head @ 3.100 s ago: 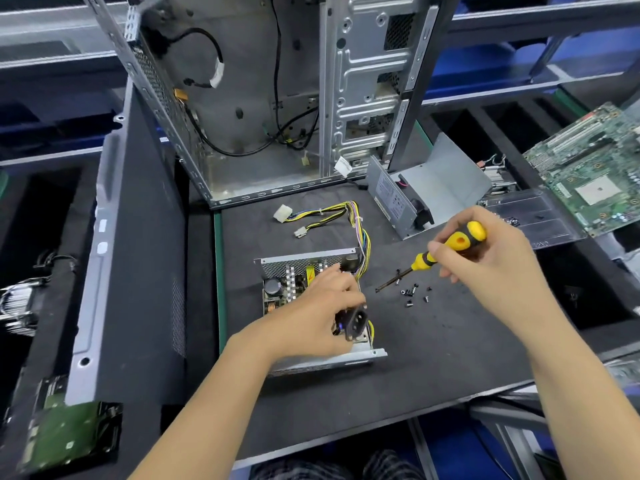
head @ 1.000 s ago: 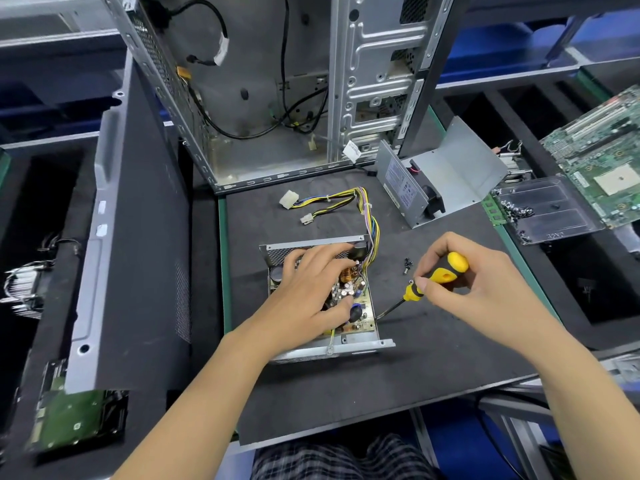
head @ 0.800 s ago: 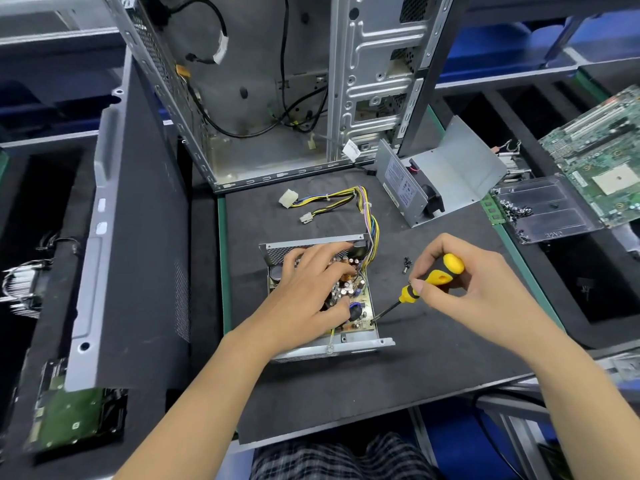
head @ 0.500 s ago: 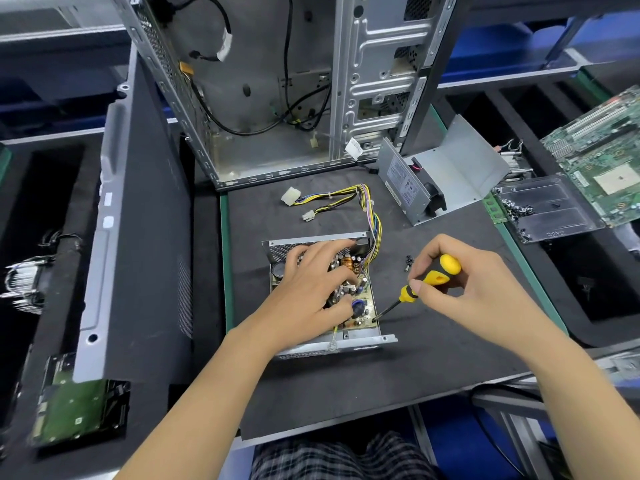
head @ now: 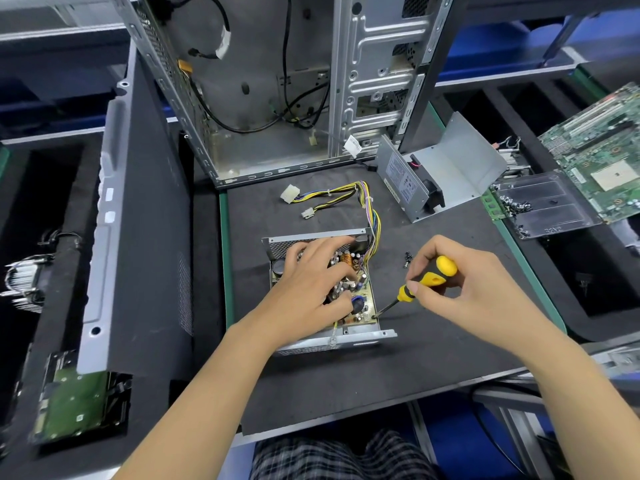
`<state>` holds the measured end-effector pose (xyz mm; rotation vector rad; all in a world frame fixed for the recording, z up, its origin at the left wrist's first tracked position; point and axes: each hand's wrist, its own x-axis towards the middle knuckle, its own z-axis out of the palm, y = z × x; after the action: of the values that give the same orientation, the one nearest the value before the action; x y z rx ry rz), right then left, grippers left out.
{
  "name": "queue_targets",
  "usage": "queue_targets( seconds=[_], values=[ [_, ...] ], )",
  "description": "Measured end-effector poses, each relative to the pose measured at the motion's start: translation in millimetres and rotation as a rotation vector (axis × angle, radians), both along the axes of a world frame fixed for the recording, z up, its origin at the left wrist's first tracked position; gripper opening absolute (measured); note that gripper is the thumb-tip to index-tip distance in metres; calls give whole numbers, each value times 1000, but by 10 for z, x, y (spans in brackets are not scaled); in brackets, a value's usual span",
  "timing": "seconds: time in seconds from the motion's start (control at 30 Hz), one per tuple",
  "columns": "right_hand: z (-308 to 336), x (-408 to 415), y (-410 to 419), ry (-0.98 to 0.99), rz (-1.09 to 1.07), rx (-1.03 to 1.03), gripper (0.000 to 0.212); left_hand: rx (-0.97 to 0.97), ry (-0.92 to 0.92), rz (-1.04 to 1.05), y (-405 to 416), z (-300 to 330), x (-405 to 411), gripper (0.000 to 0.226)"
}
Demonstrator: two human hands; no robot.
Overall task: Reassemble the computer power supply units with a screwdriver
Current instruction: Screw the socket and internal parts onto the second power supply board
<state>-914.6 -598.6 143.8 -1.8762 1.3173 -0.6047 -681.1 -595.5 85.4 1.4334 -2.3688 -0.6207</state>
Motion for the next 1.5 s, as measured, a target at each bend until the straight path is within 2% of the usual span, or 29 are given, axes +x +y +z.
queue_targets(
  seconds=[0.23,0.33,0.4,0.47,0.53,0.6,0.7,0.77,0.87,0.93,1.03,1.1,1.17,1.23,1.3,1.37,1.4,1.47,1.5],
  values=[
    [20,59,-29,18,-12,14,23,9,-7,-12,-2,6,-4,30],
    [17,119,-56,61,-59,0,36,-15,25,-17,6,45,3,22],
    [10,168,-72,169,-106,-77,42,-60,47,-67,-10,101,-23,20],
    [22,215,-75,331,-115,-209,49,-58,42,-164,-67,174,-124,28],
    [63,251,-65,511,-123,-302,52,139,75,-199,-117,230,-231,30],
    [117,303,-57,664,-140,-295,54,326,108,-184,-148,247,-307,33],
    [191,374,-43,814,-93,-309,54,334,191,-82,-120,191,-373,32],
    [274,336,-33,748,-9,-298,51,287,241,3,-112,158,-397,20],
    [455,215,-62,424,242,-149,25,248,215,-28,-114,134,-410,15],
    [517,182,-100,389,327,-129,20,279,243,-27,-124,124,-389,14],
    [555,264,-131,513,269,-157,13,295,275,-8,-123,107,-375,11],
    [565,334,-135,729,212,-201,27,274,282,19,-112,102,-392,16],
    [589,394,-134,991,165,-332,44,247,266,27,-115,82,-410,24],
    [624,428,-94,1102,130,-408,54,258,244,8,-126,66,-414,21],
    [633,400,-58,985,179,-321,47,288,266,-16,-136,50,-399,7],
    [678,388,-55,751,280,-136,23,277,271,-30,-137,58,-373,15],
    [695,400,-65,714,320,-85,21,281,272,-34,-141,55,-359,12],
    [686,448,-82,794,326,-120,14,293,330,-44,-136,67,-343,8],
    [657,486,-84,853,289,-191,19,320,389,-35,-131,69,-345,14]
  ],
)
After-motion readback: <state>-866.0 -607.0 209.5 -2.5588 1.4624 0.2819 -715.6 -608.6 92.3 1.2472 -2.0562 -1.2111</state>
